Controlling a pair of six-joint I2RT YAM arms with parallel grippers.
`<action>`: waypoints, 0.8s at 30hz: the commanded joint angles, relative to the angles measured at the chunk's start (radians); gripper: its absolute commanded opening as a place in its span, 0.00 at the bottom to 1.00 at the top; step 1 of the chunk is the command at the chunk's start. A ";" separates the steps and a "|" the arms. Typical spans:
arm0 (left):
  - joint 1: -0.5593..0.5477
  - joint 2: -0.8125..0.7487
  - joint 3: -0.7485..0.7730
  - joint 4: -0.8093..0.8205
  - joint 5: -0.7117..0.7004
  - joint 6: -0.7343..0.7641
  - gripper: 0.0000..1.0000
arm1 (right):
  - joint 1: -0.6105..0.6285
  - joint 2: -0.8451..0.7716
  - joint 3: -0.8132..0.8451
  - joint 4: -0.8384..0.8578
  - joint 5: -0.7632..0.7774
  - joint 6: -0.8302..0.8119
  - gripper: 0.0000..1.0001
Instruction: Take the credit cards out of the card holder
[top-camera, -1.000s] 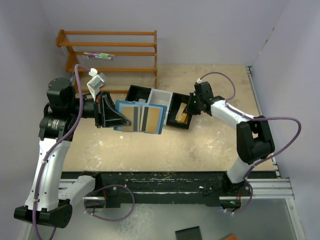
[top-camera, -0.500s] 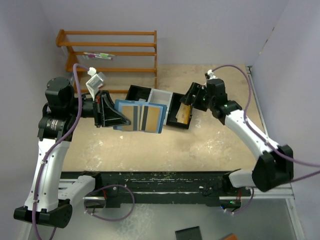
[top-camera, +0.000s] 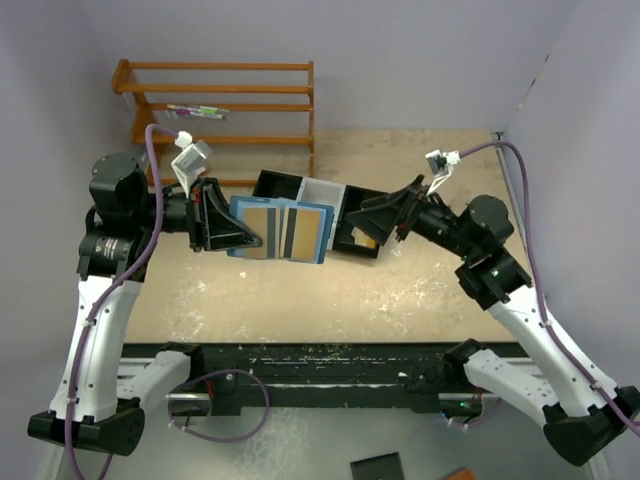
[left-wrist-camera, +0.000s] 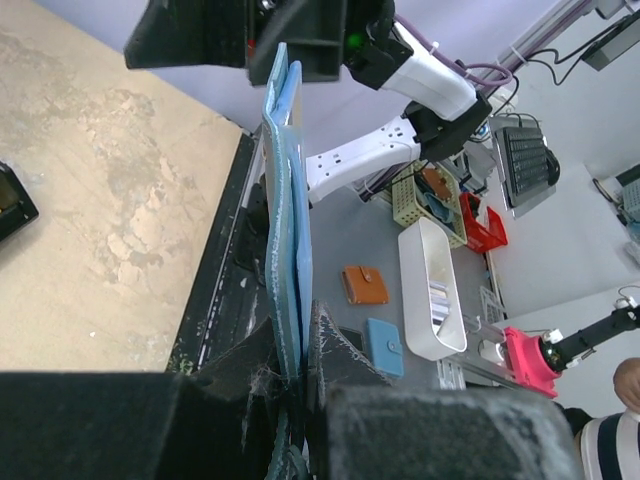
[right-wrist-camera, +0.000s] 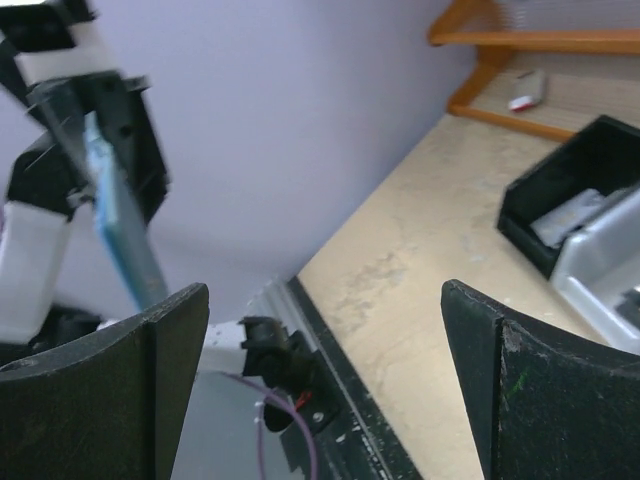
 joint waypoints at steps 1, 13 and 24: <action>-0.001 0.009 0.003 0.023 -0.005 0.017 0.01 | 0.095 0.020 0.047 0.087 -0.066 -0.017 0.98; -0.002 0.117 0.123 -0.647 -0.015 0.701 0.03 | 0.124 0.351 0.545 -0.331 -0.400 -0.490 0.97; -0.003 0.124 0.147 -0.696 -0.002 0.750 0.03 | 0.246 0.478 0.566 -0.361 -0.403 -0.535 0.89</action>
